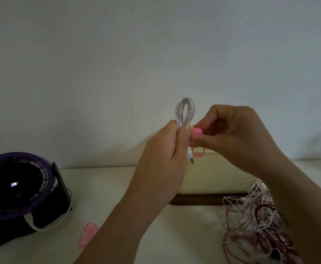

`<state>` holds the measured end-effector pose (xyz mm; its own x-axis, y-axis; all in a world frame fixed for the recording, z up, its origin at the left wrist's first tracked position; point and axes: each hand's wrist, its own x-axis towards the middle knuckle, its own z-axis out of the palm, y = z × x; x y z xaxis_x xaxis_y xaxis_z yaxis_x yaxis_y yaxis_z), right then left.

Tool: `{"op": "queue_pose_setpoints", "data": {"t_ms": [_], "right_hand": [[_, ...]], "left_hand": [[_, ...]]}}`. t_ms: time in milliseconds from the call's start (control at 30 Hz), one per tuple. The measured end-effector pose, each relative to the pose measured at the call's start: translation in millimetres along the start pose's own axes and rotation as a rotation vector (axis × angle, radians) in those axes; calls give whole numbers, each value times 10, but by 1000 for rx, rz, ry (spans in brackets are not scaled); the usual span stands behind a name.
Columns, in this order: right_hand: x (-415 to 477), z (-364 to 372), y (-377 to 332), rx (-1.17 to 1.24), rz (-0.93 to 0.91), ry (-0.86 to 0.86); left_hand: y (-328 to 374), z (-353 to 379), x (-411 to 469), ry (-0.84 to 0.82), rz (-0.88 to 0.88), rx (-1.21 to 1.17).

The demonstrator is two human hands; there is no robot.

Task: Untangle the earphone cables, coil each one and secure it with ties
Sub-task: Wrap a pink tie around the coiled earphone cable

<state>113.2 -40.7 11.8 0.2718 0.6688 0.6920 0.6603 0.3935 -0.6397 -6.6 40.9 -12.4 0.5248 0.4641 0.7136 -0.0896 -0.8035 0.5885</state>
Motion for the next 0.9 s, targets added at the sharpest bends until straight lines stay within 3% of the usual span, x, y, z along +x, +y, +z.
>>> {"op": "queue_pose_setpoints", "data": {"t_ms": [233, 433, 600, 733, 900], "right_hand": [[6, -3, 63, 107, 38, -28], [32, -90, 73, 239, 100, 57], [21, -175, 40, 179, 188, -18], [1, -151, -12, 57, 198, -117], [-34, -12, -32, -3, 180, -221]], "left_hand": [[24, -23, -8, -8, -38, -11], [-113, -168, 71, -31, -267, -242], [-277, -274, 73, -92, -343, -70], [-279, -302, 38, -294, -370, 67], [-195, -232, -8, -624, -446, -89]]}}
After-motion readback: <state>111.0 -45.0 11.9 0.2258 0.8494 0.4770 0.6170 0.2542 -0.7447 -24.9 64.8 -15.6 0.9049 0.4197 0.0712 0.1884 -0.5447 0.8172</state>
